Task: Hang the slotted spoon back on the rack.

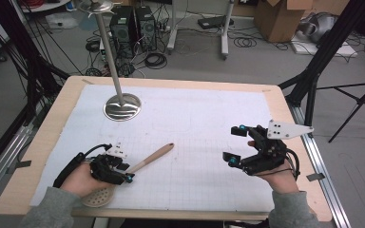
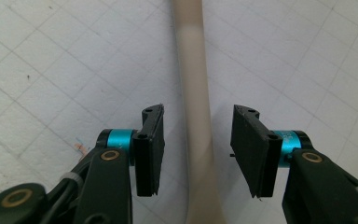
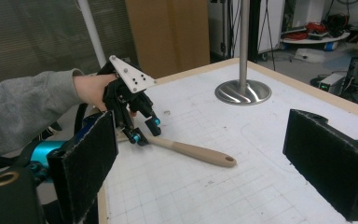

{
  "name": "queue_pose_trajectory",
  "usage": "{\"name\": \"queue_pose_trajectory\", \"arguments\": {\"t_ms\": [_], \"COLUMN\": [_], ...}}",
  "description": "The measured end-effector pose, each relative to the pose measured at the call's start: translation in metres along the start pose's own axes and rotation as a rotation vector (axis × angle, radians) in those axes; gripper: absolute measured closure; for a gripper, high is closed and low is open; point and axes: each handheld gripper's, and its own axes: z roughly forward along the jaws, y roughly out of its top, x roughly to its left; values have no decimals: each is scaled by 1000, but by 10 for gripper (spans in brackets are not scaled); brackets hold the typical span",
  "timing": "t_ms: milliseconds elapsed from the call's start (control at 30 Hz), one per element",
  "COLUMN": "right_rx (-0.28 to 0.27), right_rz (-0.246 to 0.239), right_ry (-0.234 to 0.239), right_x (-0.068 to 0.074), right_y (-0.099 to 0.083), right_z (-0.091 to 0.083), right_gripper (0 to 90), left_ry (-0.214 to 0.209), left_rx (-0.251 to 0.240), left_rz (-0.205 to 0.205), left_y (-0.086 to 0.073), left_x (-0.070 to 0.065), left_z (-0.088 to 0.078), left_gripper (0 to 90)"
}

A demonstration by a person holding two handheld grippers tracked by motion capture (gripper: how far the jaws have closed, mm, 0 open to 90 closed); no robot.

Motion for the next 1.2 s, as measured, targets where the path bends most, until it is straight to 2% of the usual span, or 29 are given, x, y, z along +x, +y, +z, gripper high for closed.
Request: {"name": "queue_pose_trajectory", "arguments": {"t_ms": [100, 333, 500, 733, 1033, 1200], "right_rx": [0, -2, -2, 3, 3, 6], "right_rz": [1, 5, 6, 7, 10, 9], "right_ry": [-1, 2, 1, 5, 6, 5], "right_x": [0, 0, 0, 0, 1, 0], "right_y": [0, 0, 0, 0, -1, -1], "right_z": [0, -1, -1, 0, -1, -1], "right_gripper": [90, 90, 90, 90, 90, 90], "left_ry": [-14, -6, 14, 23, 18, 38], "left_rx": [-2, 8, 18, 38, 66, 70], "left_rz": [2, 3, -13, 3, -4, -9], "left_y": [-1, -2, -1, -1, -2, -1], "left_x": [1, 0, 0, -1, -3, -5], "left_z": [0, 0, 0, -2, -4, -4], "left_gripper": [569, 586, 654, 728, 741, 764]}}
